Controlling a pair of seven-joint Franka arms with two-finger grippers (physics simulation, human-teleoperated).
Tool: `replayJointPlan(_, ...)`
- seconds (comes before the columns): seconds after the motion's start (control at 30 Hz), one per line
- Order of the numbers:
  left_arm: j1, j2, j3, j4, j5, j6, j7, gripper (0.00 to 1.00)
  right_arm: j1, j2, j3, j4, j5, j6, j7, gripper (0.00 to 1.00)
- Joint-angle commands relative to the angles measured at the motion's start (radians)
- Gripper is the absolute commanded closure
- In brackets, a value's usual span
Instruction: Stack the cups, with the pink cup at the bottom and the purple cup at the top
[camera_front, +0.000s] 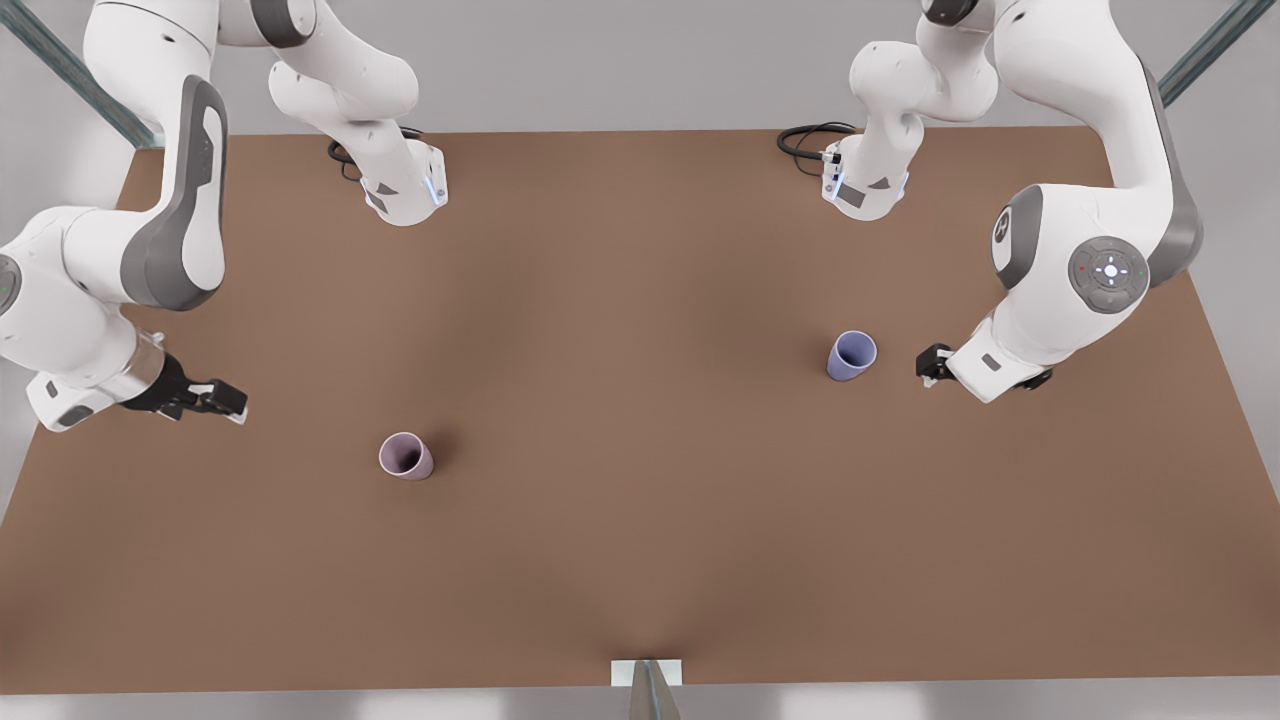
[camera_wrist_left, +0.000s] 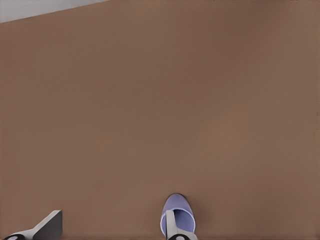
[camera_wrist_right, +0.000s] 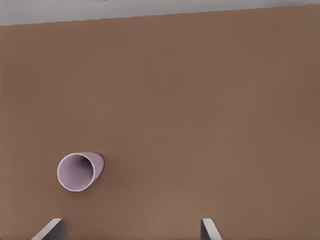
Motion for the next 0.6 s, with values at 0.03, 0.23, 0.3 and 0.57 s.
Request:
replayJointPlan(0.03,0.003,0.0,0.002,0.001,-0.002,-0.011,0.01,0.0,-0.002,0.012,-0.003,0.001,0.043,0.02,-0.026,0.0)
replayJointPlan(0.23,0.0,0.027,-0.004,-0.007,0.0,-0.019,-0.002,0.0,0.011,0.195,0.002,-0.009,0.069,0.174,-0.038,0.0)
replayJointPlan(0.3,-0.002,0.016,-0.006,-0.005,0.0,-0.048,0.007,0.0,0.009,0.247,0.048,-0.015,0.071,0.185,-0.037,0.0)
replayJointPlan(0.57,-0.002,0.028,-0.006,-0.012,0.0,-0.074,0.01,0.0,0.084,0.31,0.125,-0.072,0.071,0.309,0.101,0.0)
